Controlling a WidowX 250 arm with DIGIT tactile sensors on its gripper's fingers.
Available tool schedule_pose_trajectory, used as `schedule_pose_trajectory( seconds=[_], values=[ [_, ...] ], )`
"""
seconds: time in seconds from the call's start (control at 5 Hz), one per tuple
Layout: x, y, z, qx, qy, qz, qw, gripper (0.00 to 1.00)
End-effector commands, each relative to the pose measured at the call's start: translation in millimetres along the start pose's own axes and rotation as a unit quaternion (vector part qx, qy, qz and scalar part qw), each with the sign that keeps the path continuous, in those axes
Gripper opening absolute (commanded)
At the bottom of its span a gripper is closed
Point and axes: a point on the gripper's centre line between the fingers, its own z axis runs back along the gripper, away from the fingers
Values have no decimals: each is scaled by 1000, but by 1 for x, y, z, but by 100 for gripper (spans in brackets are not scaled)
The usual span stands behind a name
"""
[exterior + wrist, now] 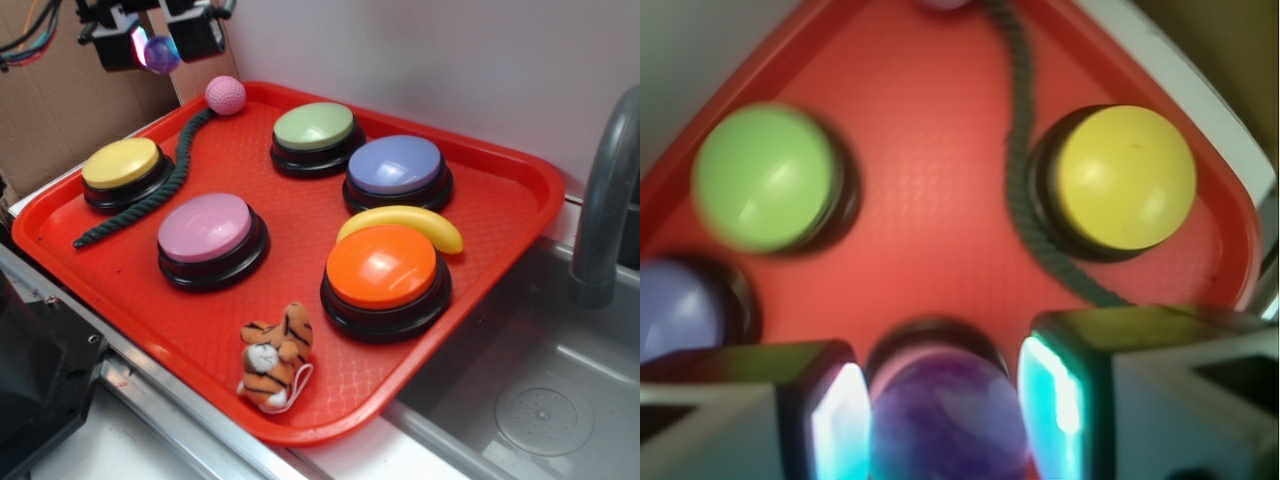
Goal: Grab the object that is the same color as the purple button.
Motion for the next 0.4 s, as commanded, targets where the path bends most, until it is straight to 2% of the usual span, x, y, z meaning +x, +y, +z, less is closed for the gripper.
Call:
schedule_pose_trajectory(
  seconds=[0.0, 0.2],
  values=[
    [-15, -9, 45, 42, -9, -259, 965, 0],
    [-12, -5, 39, 40, -22, -310, 949, 0]
  ],
)
